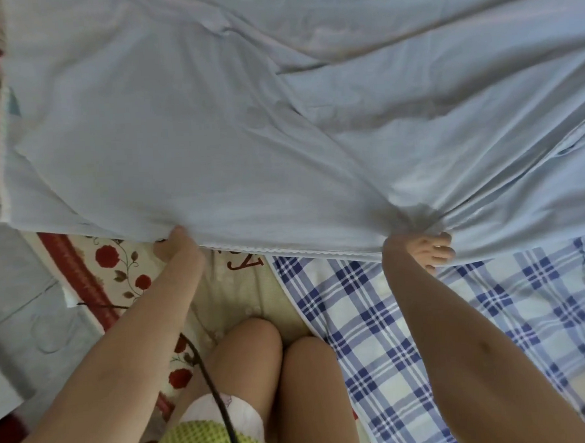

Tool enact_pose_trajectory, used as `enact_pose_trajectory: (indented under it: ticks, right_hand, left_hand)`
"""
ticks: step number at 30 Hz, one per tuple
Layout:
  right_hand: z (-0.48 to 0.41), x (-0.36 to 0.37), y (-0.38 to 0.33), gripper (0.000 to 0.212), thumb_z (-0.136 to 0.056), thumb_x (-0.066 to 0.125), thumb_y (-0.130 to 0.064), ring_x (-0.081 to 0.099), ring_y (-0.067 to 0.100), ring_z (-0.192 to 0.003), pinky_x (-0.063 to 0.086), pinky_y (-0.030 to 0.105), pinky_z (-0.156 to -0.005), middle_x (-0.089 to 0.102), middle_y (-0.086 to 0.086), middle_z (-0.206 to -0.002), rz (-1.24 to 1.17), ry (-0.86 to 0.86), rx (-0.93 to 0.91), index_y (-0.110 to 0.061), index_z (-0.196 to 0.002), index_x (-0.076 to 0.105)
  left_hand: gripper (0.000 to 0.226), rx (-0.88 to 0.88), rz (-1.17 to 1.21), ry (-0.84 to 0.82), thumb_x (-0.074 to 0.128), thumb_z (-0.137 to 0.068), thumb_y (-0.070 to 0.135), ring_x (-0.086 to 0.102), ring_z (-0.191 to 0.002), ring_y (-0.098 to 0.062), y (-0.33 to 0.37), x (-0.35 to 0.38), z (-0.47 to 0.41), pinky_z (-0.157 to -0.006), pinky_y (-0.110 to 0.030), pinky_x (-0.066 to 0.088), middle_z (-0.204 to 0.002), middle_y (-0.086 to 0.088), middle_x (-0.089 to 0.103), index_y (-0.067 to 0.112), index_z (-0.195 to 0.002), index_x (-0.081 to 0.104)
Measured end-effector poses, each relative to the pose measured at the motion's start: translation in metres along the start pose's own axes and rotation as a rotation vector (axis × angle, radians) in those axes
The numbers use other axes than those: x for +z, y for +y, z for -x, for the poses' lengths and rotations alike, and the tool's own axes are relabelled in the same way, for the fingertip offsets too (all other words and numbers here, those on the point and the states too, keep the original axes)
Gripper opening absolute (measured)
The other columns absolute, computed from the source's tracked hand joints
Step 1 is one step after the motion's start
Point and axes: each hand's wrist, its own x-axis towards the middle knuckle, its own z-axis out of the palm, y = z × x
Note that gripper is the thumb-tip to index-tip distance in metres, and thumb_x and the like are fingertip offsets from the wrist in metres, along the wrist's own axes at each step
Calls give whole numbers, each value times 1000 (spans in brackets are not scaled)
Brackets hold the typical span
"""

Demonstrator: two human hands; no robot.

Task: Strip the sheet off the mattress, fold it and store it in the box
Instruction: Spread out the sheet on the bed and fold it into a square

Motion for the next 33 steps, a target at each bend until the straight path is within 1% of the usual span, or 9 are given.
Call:
enact_pose_trajectory:
  ticks: [7, 11, 15, 20, 23, 26, 28, 30, 33]
  right_hand:
    - [96, 49, -23, 63, -80, 49, 8, 48, 30, -110, 38, 38, -92, 44, 14, -127, 481, -227, -1141, -13, -137, 32]
    - [137, 75, -31, 58, -84, 46, 5, 46, 28, -122, 38, 41, -97, 39, 7, -140, 479, -526, -1214, -19, -136, 35]
    - [152, 83, -33, 61, -84, 45, 3, 45, 30, -122, 39, 44, -100, 36, 9, -139, 622, -486, -1151, -21, -139, 30]
    - [159, 87, -29, 64, -80, 55, -8, 39, 32, -123, 36, 46, -102, 38, 13, -136, 745, -316, -1379, -21, -139, 33]
    - [149, 89, -35, 74, -70, 70, -34, 36, 39, -135, 23, 64, -106, 40, 14, -144, 788, -278, -1738, -24, -139, 43]
    - [102, 84, -46, 79, -82, 53, -59, 21, 39, -142, 18, 75, -101, 9, 3, -159, 915, -285, -2002, -35, -149, 17]
    - [50, 67, -53, 84, -85, 39, -72, -1, 35, -146, 12, 78, -100, -24, -9, -155, 1040, -323, -1885, -45, -146, -12]
    - [-3, 41, -51, 84, -82, 25, -80, -21, 31, -143, 2, 77, -99, -42, -14, -145, 1012, -322, -1396, -49, -137, -30]
    - [-39, 8, -52, 93, -79, 19, -82, -5, 41, -144, 10, 73, -105, -18, 4, -159, 691, -274, -752, -31, -150, -13]
  left_hand:
    - [48, 22, -196, -15, 69, -78, 22, 61, -87, -16, 35, -19, -29, -82, -27, 53, -108, 0, 62, 12, -122, 55]
    - [8, 44, -75, -44, 66, -84, 9, 55, -55, -15, 65, -32, -62, -52, -25, 48, -79, -4, 62, 10, -89, 60]
    - [32, 127, -159, -45, 61, -84, -5, 45, -43, -9, 89, -47, -82, -37, -18, 36, -69, -3, 53, 16, -70, 43]
    - [45, 821, -874, 71, 66, -83, 18, 46, -117, -36, 79, -41, -67, -95, -42, 44, -132, -19, 39, 3, -118, 42]
    - [73, 1224, -1296, -461, 60, -86, 41, 3, -144, -35, 56, -19, -44, -113, -53, 4, -154, -18, 4, 13, -143, 24]
    - [110, 1070, -1794, -749, 52, -79, 68, -38, -135, -28, 32, 7, -25, -106, -68, -9, -146, -1, -43, 32, -142, -29]
    - [123, 886, -1967, -717, 55, -73, 73, -47, -127, -30, 26, 15, -15, -102, -73, -8, -131, 1, -59, 33, -125, -49]
    - [132, 737, -1934, -662, 66, -72, 60, -47, -127, -30, 22, 24, 0, -102, -72, -10, -127, 1, -61, 29, -124, -51]
    - [130, 694, -1767, -555, 72, -72, 34, -35, -136, -29, 23, 46, 30, -107, -68, -5, -144, -4, -45, 19, -138, -39]
